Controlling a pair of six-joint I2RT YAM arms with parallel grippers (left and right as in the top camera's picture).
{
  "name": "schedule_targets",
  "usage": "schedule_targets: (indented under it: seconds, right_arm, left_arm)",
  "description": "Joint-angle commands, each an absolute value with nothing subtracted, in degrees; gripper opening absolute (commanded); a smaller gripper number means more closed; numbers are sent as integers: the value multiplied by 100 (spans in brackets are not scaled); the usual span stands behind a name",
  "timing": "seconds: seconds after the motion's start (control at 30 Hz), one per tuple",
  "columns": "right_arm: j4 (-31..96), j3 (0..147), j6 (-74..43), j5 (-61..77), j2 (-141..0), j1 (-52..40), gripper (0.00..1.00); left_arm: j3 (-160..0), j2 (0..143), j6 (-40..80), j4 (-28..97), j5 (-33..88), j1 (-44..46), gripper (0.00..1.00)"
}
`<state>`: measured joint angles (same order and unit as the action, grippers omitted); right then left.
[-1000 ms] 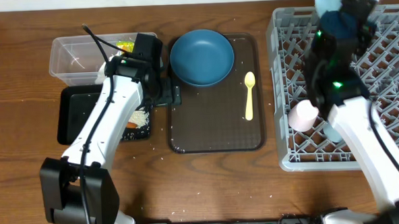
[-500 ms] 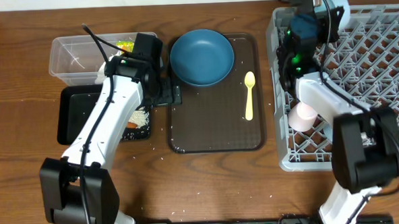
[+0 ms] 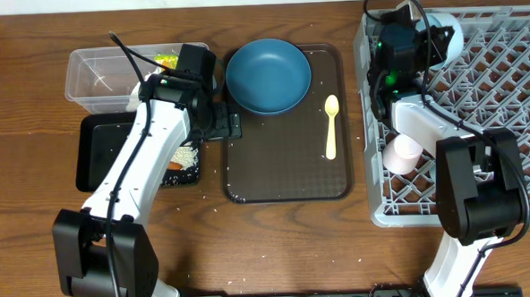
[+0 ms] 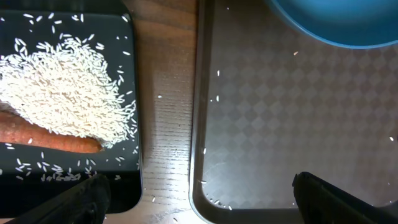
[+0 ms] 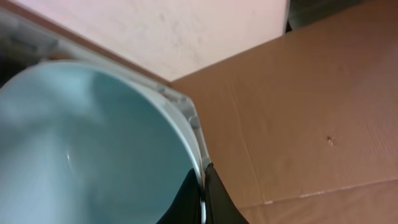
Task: Sort waste into correct bins and load items into the dishwasher rack
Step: 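Carry the light blue bowl into the rack with the right gripper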
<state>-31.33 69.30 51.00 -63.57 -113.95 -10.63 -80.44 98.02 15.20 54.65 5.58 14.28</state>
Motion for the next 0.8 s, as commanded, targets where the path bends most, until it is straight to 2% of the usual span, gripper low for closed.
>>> schedule_targets:
  seconds: [0.0, 0.23, 0.4, 0.47, 0.53, 0.67, 0.77]
  right_arm:
    - [-3057, 6963, 4652, -6407, -11439, -1070, 1]
    - [-3140, 6963, 4281, -6326, -11439, -939, 1]
    - [-2644, 6963, 4073, -5824, -11439, -1081, 2]
    - [-2502, 6963, 4075, -5758, -11439, -1210, 17]
    - [-2480, 6963, 4075, -5760, -11439, -1356, 27]
    - [-2523, 6963, 4075, -5760, -11439, -1605, 40]
    - [-2668, 6963, 4075, -5865, -11432, -1750, 40]
  left_arm:
    - [-8176, 9688, 1514, 5478, 486, 1404, 96]
    - [-8176, 9688, 1514, 5476, 486, 1404, 96]
    - [-8176, 9688, 1514, 5478, 486, 1404, 96]
    - [-8176, 9688, 1514, 5478, 486, 1404, 96]
    - [-8176, 9688, 1514, 5478, 486, 1404, 96]
    - [-8176, 9688, 1514, 5478, 486, 1404, 97]
    - [-8176, 9688, 1514, 5478, 486, 1404, 96]
